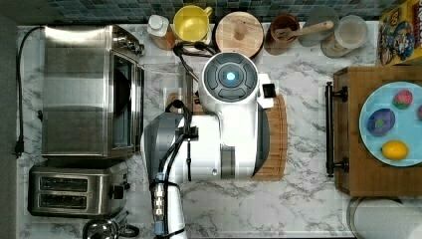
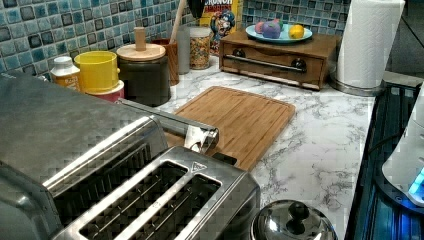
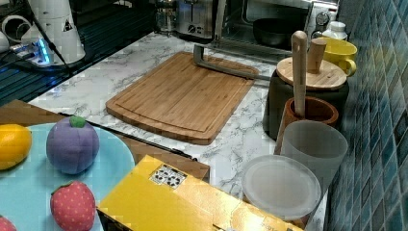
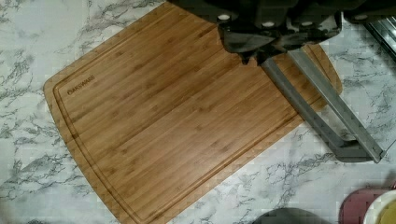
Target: Close the oven.
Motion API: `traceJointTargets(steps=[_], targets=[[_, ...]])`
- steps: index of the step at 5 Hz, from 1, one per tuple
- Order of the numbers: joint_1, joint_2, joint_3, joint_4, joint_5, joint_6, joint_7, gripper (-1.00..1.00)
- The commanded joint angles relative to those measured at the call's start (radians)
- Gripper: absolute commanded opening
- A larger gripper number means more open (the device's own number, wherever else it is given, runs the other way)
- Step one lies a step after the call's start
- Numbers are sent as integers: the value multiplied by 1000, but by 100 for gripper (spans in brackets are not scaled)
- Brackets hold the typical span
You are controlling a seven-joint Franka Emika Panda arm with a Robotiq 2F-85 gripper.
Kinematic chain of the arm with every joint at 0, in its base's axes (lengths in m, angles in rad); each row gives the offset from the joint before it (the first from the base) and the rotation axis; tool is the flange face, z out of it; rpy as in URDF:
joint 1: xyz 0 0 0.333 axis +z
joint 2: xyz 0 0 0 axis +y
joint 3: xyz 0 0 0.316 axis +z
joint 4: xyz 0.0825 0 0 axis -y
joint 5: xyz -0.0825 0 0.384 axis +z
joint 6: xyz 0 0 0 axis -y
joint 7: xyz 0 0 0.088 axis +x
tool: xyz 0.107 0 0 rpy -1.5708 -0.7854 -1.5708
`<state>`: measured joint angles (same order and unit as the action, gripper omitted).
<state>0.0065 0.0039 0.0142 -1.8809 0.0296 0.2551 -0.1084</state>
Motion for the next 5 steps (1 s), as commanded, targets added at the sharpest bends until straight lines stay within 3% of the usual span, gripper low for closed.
traceJointTargets(steps=[1,3,5], targets=[[-23,6,-4,-77,122,70,-194,-100],[-92,114,-64,-89,339,14,-633,-100],[-155,95,-117,-229,565,158,-986,-100]])
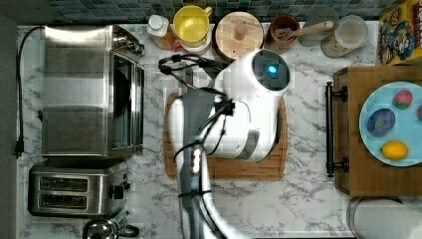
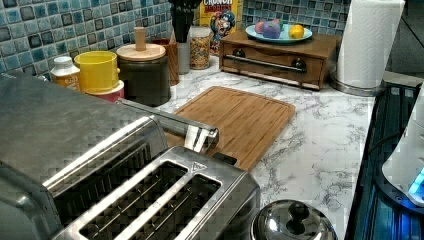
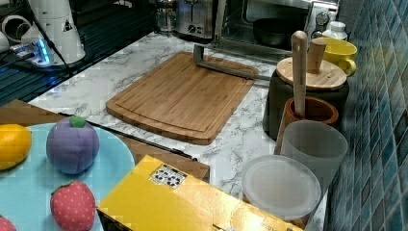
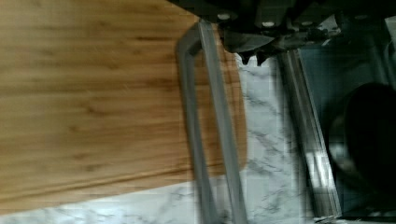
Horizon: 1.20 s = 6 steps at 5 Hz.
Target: Close the oven.
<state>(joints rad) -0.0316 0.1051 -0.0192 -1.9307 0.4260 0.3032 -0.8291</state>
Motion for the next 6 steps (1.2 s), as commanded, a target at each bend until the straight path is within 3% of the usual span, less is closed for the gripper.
traceJointTargets(steps=[1,2,3,6], targets=[[-121,-16,-92,-253,265,169,-426,-100],[-100,-34,-59,-336,351,258,-577,-100],[-70,39,-20,-347,429,316,-663,-100],[-64,169,90,-305,589,428,-787,-100]])
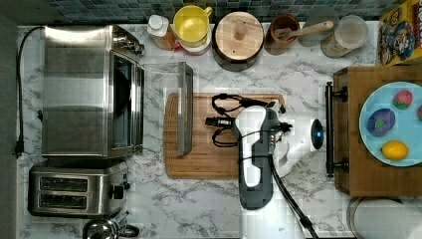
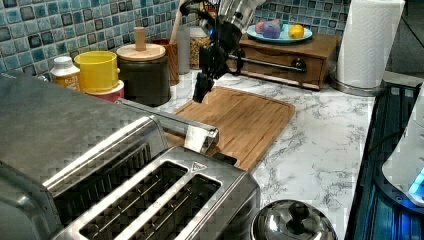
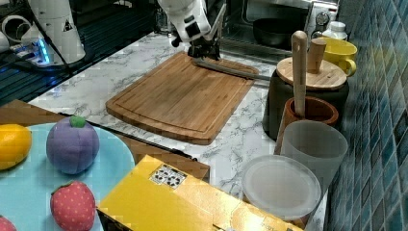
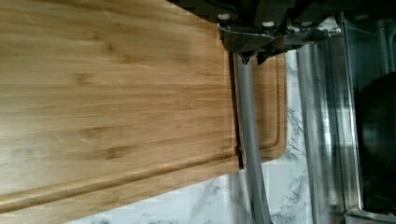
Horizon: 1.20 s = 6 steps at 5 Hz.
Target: Close the oven.
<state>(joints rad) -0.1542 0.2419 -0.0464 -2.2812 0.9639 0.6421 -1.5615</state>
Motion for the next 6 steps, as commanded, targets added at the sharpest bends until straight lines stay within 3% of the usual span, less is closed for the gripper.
traceJointTargets(steps=[1,2,4,6], targets=[[60,24,126,47,146,130,-71,-100],[42,11,131,67,182,105,-63,-100],[73,127,151,150,84,67,20,-100],[70,137,187,170,170,34,-36,-100]])
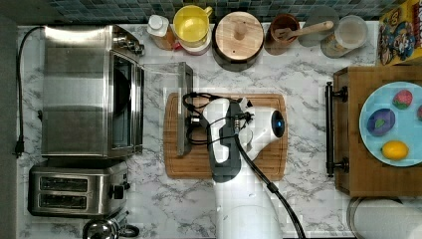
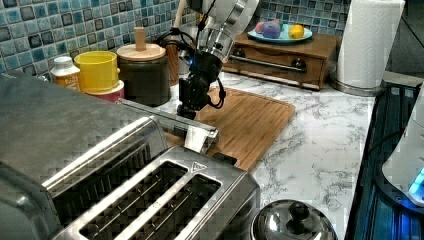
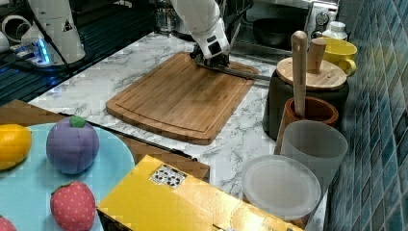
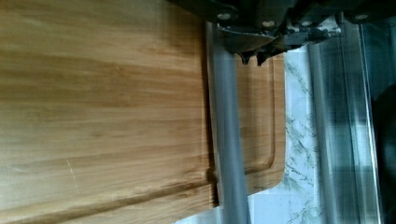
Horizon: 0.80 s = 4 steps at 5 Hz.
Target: Close the oven.
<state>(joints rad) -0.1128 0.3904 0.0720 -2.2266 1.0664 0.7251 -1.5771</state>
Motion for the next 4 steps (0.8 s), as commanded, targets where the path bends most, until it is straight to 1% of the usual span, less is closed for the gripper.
traceJointTargets(steps=[1,3,4], targets=[[32,-79,85,101,100,-51,-14,-100],[83,-170,113,104,59,-74,38,-100],[116,-223,140,97,36,-47,51,-100]])
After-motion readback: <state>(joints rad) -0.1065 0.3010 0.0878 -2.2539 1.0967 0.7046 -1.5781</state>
